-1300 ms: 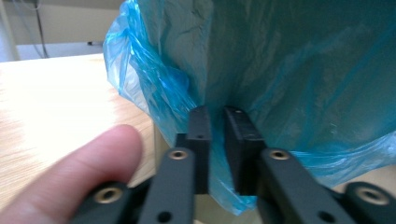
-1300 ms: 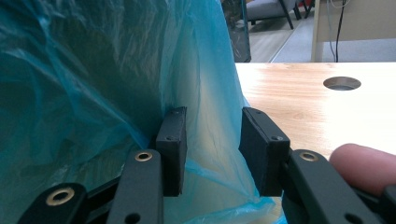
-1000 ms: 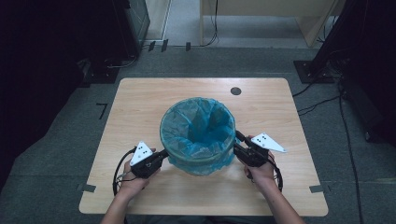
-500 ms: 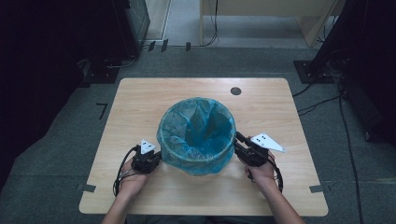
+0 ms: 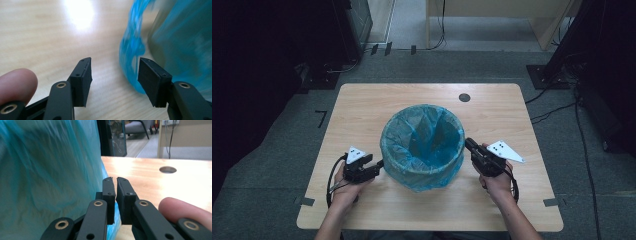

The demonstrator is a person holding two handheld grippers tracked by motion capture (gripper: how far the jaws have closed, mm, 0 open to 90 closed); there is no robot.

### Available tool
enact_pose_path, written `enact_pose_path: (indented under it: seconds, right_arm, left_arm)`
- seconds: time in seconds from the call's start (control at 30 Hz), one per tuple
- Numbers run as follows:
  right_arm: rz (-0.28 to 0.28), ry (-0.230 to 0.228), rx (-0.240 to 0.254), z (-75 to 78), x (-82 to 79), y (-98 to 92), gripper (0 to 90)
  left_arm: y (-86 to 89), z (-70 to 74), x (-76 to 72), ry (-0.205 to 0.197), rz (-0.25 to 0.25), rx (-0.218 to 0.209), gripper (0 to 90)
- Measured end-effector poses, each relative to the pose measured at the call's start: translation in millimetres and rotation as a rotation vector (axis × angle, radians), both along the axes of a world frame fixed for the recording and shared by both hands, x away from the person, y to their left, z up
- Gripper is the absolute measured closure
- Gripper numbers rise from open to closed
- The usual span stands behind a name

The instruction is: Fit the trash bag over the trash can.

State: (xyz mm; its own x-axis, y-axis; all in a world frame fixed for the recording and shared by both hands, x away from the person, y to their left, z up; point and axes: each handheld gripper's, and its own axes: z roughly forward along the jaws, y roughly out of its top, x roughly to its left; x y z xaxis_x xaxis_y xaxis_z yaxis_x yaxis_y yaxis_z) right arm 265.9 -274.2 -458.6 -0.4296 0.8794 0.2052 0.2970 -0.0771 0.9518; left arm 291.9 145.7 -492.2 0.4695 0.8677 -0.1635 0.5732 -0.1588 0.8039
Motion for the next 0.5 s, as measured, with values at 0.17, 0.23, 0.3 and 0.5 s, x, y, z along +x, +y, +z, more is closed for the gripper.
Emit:
enact_pose_path:
  seconds: [0.17, 0.23, 0.3, 0.5]
  right_arm:
    - [0.091, -0.105, -0.047, 28.2, -4.0, -11.9, 88.4]
    - [0.113, -0.148, -0.059, 40.3, -4.5, -15.8, 88.6]
    - [0.139, -0.198, -0.065, 51.6, -3.5, -19.0, 89.4]
    - [0.329, -0.337, -0.141, 86.8, 5.7, -19.9, 90.0]
  left_arm:
    - [13.0, 5.8, 0.7, -0.044, 0.018, -0.033, 42.6]
    - [18.5, 5.2, 2.3, -0.048, 0.039, -0.037, 41.7]
    - [21.1, 3.0, 3.9, -0.044, 0.073, -0.012, 41.8]
    - [30.2, -8.7, 6.6, 0.026, 0.142, 0.091, 30.5]
